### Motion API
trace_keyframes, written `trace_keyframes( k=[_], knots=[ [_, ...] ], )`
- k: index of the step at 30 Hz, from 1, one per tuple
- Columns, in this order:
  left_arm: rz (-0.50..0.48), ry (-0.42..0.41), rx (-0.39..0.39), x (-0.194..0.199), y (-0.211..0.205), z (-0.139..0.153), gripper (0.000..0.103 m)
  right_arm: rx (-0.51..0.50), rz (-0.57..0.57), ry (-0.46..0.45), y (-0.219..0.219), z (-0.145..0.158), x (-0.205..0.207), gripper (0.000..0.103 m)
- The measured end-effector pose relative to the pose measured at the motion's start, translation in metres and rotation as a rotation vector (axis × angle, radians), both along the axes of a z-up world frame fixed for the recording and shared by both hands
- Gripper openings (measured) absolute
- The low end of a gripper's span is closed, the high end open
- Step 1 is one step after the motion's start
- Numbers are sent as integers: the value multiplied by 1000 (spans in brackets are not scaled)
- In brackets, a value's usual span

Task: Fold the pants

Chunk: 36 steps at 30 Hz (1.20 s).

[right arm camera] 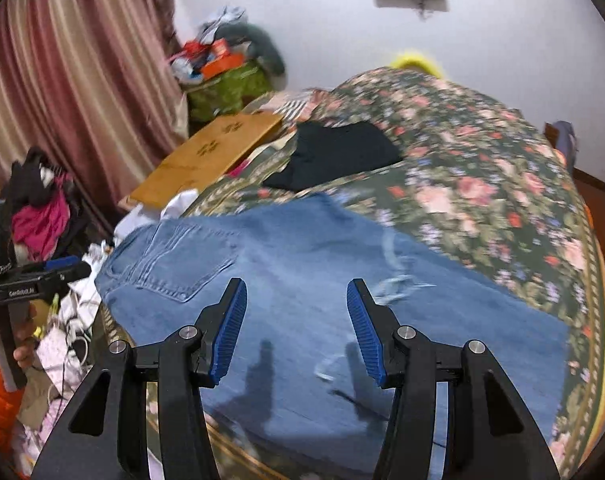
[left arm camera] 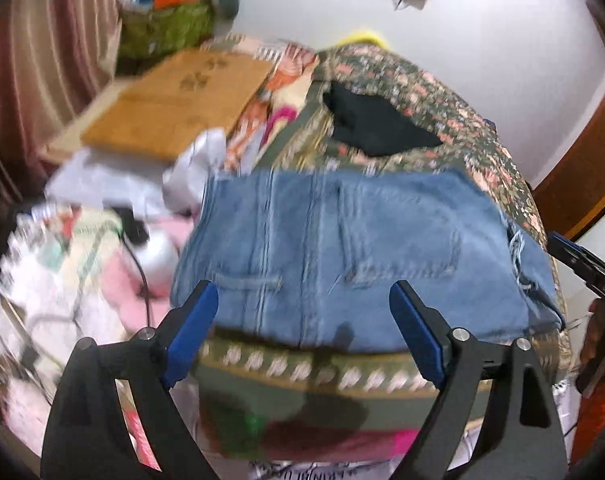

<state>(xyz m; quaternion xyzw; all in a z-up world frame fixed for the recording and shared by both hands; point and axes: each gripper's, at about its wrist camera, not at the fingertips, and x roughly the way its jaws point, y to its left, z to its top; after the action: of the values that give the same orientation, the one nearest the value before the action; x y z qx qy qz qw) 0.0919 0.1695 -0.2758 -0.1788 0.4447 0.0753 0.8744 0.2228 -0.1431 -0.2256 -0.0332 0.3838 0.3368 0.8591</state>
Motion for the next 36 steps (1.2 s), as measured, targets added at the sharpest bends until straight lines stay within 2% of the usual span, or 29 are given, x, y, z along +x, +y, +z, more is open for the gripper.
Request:
trace_keyframes(
  k=[5, 10, 15, 19, 23, 24, 25, 26, 27, 31, 36],
  knots=[
    [-22, 51, -173, -9, 13, -38, 88, -81, 38, 33, 37, -23, 0, 48],
    [-23, 57, -339, -6, 17, -62, 88, -167, 37, 64, 53, -43, 2, 48],
    [-5, 15, -417, 0, 27, -68, 88, -169, 42, 87, 52, -48, 4, 49],
    [47, -9, -540, 10, 45, -81, 89, -170, 45, 88, 52, -50, 3, 49],
    [96, -15, -606, 21, 55, -92, 89, -160, 44, 93, 52, -51, 5, 49],
    [107, -14, -607, 25, 56, -93, 88, -159, 43, 93, 52, -51, 5, 49],
    [122, -7, -590, 27, 56, -93, 80, -156, 43, 93, 52, -51, 5, 49],
    [138, 8, -544, 30, 55, -91, 64, -154, 42, 93, 52, -51, 5, 50],
    [142, 21, -507, 33, 54, -90, 59, -152, 41, 93, 52, -51, 5, 50],
    [125, 14, -417, 35, 47, -78, 44, -142, 35, 98, 51, -50, 6, 50],
    [78, -32, -217, 40, 28, -37, 34, -97, 10, 129, 41, -45, 8, 50]
  ],
)
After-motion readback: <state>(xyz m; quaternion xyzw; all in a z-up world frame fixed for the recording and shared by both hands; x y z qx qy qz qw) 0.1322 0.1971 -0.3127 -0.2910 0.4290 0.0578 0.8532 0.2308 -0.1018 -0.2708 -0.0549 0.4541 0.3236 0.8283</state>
